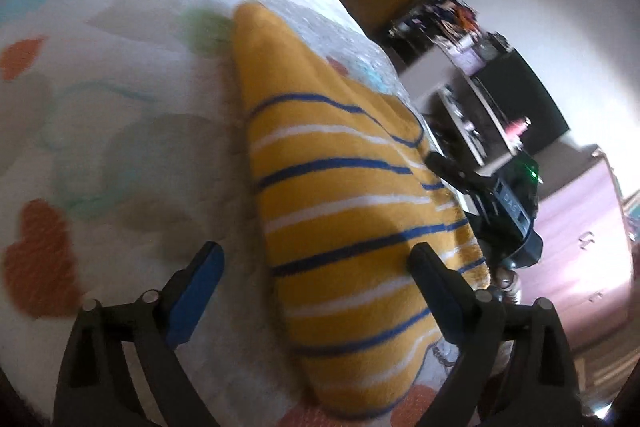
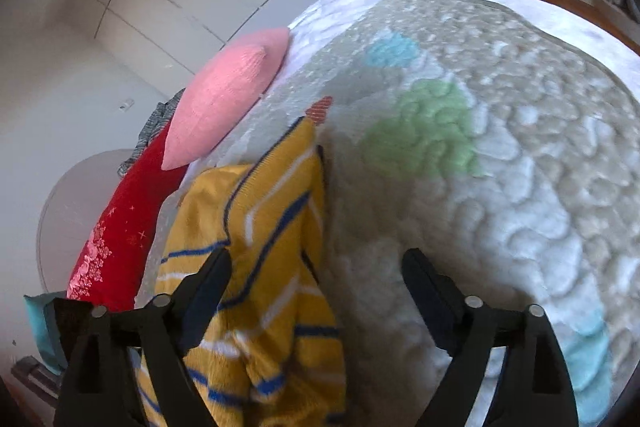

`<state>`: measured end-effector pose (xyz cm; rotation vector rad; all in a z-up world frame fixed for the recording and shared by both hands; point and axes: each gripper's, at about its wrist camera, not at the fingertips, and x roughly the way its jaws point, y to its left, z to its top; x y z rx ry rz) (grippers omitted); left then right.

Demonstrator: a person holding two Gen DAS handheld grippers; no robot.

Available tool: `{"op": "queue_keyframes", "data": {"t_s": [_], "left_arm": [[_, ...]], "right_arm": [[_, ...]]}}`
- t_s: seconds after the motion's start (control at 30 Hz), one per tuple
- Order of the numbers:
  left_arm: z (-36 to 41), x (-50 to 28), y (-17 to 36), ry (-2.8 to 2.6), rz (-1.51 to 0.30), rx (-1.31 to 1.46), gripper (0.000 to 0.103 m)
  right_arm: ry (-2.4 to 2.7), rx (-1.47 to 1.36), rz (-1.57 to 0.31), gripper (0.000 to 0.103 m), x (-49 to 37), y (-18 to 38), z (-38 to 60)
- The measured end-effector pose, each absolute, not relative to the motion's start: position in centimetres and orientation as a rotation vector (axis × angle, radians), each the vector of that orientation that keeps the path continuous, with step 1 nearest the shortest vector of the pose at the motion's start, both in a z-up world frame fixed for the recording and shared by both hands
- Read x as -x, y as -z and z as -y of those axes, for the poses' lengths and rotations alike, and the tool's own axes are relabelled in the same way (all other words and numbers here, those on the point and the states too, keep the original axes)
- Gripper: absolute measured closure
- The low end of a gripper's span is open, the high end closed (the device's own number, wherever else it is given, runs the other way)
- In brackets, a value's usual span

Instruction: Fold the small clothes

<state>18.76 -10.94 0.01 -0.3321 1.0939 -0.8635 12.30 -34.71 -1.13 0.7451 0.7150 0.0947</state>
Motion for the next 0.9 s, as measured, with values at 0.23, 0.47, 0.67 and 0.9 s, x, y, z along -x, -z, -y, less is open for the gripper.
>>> {"op": "queue_keyframes", "data": {"t_s": [0.23,0.47,0.67,0.9], "left_arm": [[12.9,-20.1,1.2,0.938,-1.146,0.423,0.031],[9.2,-19.1,-2.3,0.870,-1.066,0.419,0.050],[5.6,-18.3,-3.9,0.737,-1.040,0.344,0.048],[3.2,-14.7,-3.2,0.616,-1.010,0.298,0.041]], "right_arm": [[-0.274,-0.721,-0.825,0.049,-14.7,1.8,31.6],[-0.361,-0.673,-0.782,0.061,-14.8,-1.4,26.2],[-0.400,-0.583,-0.770,0.061,-14.6,-2.4,21.3],[-0.304,-0.651,-0.788,0.049,-12.8,-0.2,22.1]]}}
